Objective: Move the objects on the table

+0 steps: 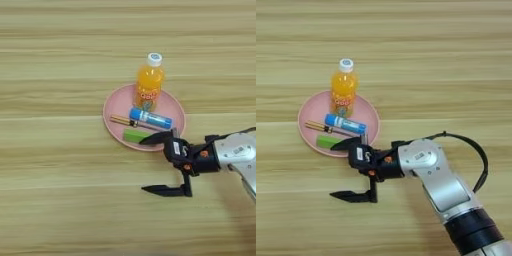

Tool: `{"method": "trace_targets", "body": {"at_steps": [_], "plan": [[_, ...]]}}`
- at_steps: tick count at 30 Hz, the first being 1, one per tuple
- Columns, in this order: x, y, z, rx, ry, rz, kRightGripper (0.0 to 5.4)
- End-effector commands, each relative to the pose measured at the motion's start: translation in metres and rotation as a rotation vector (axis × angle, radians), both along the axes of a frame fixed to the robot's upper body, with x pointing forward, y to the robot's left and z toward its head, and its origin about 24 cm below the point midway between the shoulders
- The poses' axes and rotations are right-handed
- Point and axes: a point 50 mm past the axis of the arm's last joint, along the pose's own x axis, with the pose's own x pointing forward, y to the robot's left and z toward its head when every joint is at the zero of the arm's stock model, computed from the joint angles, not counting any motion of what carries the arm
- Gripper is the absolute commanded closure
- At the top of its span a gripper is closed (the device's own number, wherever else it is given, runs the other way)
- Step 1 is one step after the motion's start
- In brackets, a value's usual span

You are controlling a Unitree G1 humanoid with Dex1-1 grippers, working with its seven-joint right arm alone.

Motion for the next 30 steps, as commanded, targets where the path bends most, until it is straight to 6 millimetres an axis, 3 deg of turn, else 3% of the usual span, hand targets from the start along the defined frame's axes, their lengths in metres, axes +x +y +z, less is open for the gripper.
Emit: {"method": "trace_targets", "body": {"at_steps": [1,30], "plan": [[0.014,-0.001,0.018,-0.025,-0.112,-0.006,0.03],[0.006,0.001,0.006,-0.08,-0.059,0.078,0.03]]}}
